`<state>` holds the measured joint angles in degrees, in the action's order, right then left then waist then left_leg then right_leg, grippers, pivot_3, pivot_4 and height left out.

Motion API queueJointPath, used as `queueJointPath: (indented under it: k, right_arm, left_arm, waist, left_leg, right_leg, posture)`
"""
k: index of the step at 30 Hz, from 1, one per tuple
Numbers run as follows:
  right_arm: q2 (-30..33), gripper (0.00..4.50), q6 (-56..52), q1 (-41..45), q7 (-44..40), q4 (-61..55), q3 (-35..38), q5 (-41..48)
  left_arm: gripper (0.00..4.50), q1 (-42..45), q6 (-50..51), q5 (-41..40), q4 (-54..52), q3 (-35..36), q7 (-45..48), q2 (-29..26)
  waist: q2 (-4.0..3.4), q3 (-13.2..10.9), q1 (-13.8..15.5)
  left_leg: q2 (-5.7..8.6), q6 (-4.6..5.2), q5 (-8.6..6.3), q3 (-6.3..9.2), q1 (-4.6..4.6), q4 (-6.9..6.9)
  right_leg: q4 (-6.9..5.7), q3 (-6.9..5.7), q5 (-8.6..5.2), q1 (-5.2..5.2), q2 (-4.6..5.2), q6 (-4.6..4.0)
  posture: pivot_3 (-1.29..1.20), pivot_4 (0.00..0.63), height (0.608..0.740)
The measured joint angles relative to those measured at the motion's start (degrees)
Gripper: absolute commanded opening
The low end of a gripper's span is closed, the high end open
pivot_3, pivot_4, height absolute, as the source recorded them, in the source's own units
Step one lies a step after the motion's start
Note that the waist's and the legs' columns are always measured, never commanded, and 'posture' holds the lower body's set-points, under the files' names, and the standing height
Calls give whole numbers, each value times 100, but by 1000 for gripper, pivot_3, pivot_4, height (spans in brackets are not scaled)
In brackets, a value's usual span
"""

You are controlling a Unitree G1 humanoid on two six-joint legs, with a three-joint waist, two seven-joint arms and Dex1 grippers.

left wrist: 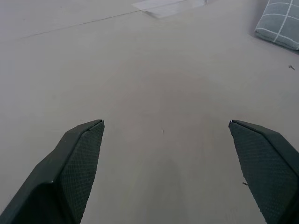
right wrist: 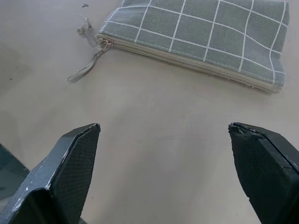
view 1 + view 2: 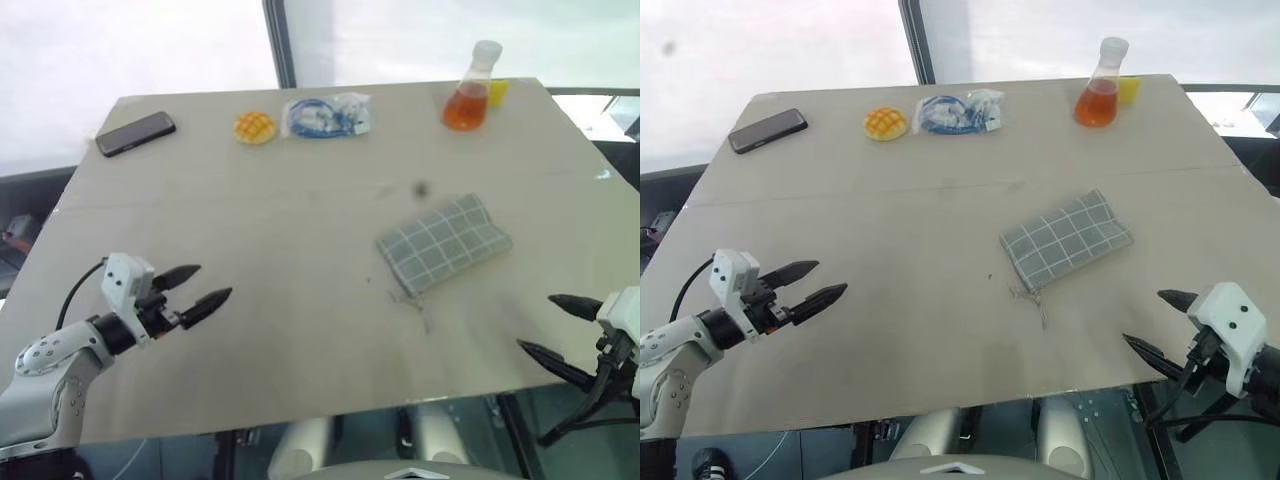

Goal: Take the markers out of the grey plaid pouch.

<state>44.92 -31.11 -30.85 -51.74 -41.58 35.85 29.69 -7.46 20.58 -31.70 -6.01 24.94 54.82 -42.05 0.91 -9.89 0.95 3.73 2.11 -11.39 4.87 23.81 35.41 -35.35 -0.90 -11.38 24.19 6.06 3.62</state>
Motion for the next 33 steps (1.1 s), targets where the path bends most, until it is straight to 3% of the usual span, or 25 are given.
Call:
queueJointPath:
  k: [9, 13, 17, 21, 24, 30, 33]
  right_arm:
    - [12, 4500, -68, 430, 108, -7, -225, 77]
    - [-39, 4500, -4, 405, 79, -115, -226, 149]
    - [-138, 4500, 101, 101, -91, -553, -178, 426]
    - [-314, 4500, 393, -438, -276, -1057, -98, 450]
    - [-575, 4500, 671, -781, -207, -1393, -40, 263]
    - [-868, 4500, 956, -1172, 139, -1646, -119, 5]
    - [-937, 4500, 1262, -1449, 435, -1656, -270, -162]
  left_arm:
    - [4426, 477, 606, -348, -808, -191, -126, -72]
    - [4426, 688, 321, -155, -1006, -687, 128, -90]
    - [4426, 1371, -2243, 1452, -566, -1950, 720, -79]
    - [4426, 2420, -4502, 2525, 998, -2824, 851, 444]
    - [4426, 3444, -6114, 3327, 2704, -3530, 648, 1139]
    - [4426, 4414, -7548, 4076, 4560, -4156, 101, 1946]
    - [4426, 4990, -8040, 4878, 5470, -4435, -809, 2415]
  waist:
    - [14, -9, 2]
    - [13, -10, 2]
    - [7, -6, 75]
    - [3, -2, 164]
    - [6, -1, 199]
    - [14, -1, 143]
    - [20, 1, 165]
  left_leg:
    - [-3, 4, -10, -15, -10, 21]
    - [-6, 4, -11, -14, -9, 37]
    - [-6, 3, -11, -19, -8, 38]
    - [-6, 6, -10, -15, -4, 51]
    - [2, 18, -12, -16, -3, 75]
    - [2, 24, -17, -18, -4, 91]
    - [5, 26, -16, -12, -5, 97]
  right_leg:
    - [5, -11, -1, -20, -2, 4]
    - [1, -12, -1, -25, -4, 3]
    - [2, 1, 0, -29, 0, 1]
    - [1, -17, 2, -29, -9, 3]
    - [-2, -27, 9, -41, -22, 17]
    - [-2, -27, 28, -49, -21, 52]
    - [-4, -39, 31, -58, -19, 57]
  posture:
    - [0, 150, 740]
    - [0, 150, 740]
    - [0, 150, 740]
    - [0, 150, 740]
    - [0, 150, 740]
    - [0, 150, 740]
    - [0, 150, 740]
